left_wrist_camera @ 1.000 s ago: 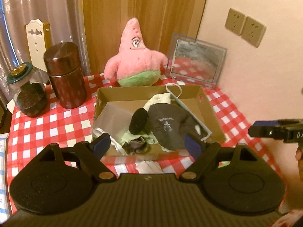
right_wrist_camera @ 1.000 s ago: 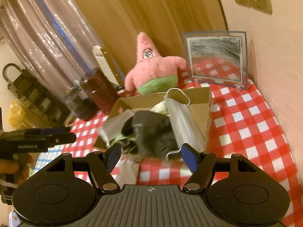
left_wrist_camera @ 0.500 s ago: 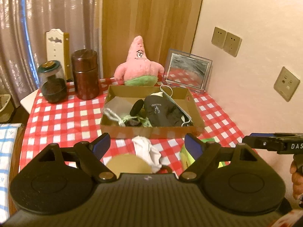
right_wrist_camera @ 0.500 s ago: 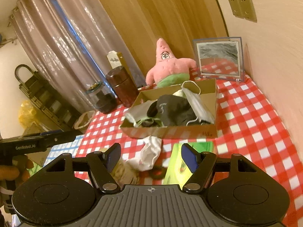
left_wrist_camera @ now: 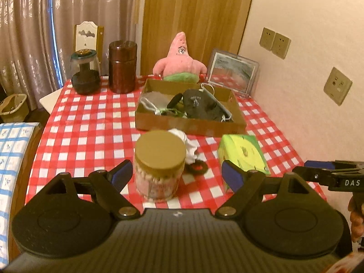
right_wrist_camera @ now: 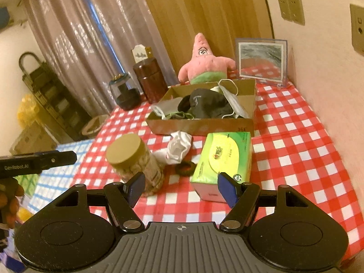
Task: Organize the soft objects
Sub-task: 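Withdraw both grippers from the box toward the sock and hair tie, then grasp the white sock with the left gripper while the right gripper approaches the hair tie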
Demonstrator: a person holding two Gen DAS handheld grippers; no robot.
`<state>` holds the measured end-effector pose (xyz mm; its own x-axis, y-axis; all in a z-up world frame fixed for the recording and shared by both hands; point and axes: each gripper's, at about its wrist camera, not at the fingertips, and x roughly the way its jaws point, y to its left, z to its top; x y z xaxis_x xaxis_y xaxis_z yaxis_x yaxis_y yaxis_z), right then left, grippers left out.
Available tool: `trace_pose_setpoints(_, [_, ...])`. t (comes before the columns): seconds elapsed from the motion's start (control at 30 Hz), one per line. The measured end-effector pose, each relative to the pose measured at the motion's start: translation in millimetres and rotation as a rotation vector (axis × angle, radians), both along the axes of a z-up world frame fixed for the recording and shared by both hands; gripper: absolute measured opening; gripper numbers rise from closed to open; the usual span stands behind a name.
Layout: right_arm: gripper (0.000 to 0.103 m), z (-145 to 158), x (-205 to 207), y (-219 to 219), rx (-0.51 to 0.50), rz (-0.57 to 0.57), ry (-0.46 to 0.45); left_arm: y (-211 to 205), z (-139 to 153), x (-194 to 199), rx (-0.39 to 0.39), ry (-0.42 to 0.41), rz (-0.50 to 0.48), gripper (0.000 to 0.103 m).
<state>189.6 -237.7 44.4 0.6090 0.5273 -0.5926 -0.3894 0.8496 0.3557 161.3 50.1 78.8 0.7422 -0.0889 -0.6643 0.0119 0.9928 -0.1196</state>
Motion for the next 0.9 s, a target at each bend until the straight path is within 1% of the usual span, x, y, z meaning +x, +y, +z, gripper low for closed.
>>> trace_pose_setpoints(0.23, [0.07,-5,-10,1,-0.014,0.003,0.012,-2,-3,-10,0.009,0.007,-0.018,0.084])
trace_pose_setpoints(0.57, [0.07,-14,-6,6,-0.033,0.019,0.031,-3,-3,-7,0.019,0.015,-0.036,0.084])
trace_pose_setpoints(0.67, [0.07,-16,-4,9,-0.037,0.029,0.036,-3,-5,-1,0.027,0.025,-0.054,0.084])
trace_pose_setpoints(0.9, [0.07,-18,8,13,-0.088,0.065,0.017,-12,-7,19,0.086,0.052,-0.142,0.084])
